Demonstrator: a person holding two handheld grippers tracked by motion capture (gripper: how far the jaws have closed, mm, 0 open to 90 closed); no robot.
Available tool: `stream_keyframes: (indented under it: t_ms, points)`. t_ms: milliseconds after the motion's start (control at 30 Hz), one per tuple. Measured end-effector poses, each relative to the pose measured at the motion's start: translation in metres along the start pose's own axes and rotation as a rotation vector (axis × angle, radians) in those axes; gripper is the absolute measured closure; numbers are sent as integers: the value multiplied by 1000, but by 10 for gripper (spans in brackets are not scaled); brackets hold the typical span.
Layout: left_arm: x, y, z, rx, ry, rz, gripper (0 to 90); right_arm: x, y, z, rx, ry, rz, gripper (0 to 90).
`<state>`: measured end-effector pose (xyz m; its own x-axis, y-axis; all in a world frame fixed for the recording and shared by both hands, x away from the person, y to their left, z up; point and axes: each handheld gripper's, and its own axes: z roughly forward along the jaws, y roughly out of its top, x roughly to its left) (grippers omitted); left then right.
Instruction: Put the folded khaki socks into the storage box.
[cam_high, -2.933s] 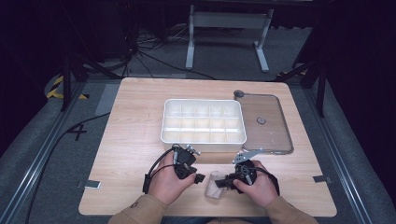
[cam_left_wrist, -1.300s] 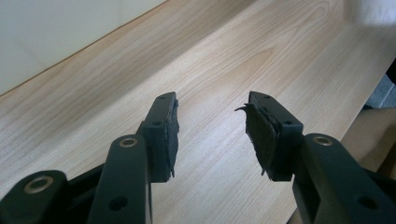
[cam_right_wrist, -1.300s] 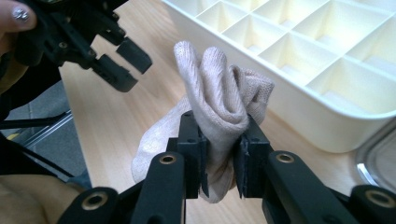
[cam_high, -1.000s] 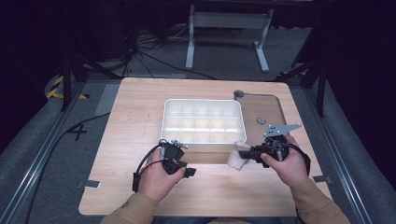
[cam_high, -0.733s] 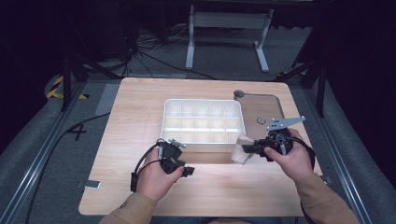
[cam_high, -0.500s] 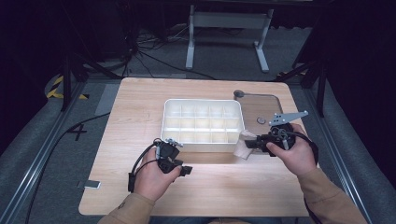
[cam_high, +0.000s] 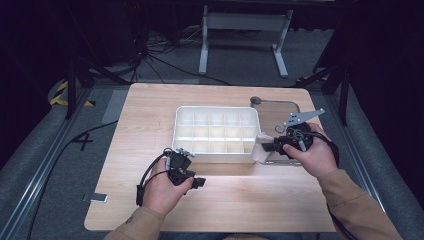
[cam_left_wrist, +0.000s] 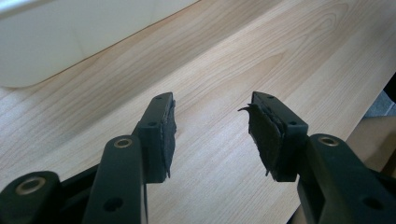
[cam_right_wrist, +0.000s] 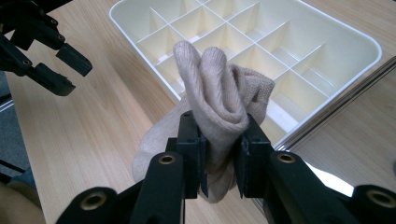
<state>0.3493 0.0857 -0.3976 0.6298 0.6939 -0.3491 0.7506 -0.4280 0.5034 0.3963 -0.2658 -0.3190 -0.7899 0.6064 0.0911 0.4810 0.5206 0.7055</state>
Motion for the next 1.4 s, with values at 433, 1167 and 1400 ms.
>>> stream_keyframes:
  t_ms: [433,1167,1400]
  points:
    - [6,-12,-6,-18,6,-34,507,-9,17,4,61,-37,-57,745]
    - [13,-26,-18,-39,28,-63,504,-21,40,28,163,-77,-138,743]
    - [13,-24,-17,-40,18,-61,501,-23,44,38,198,-101,-180,743]
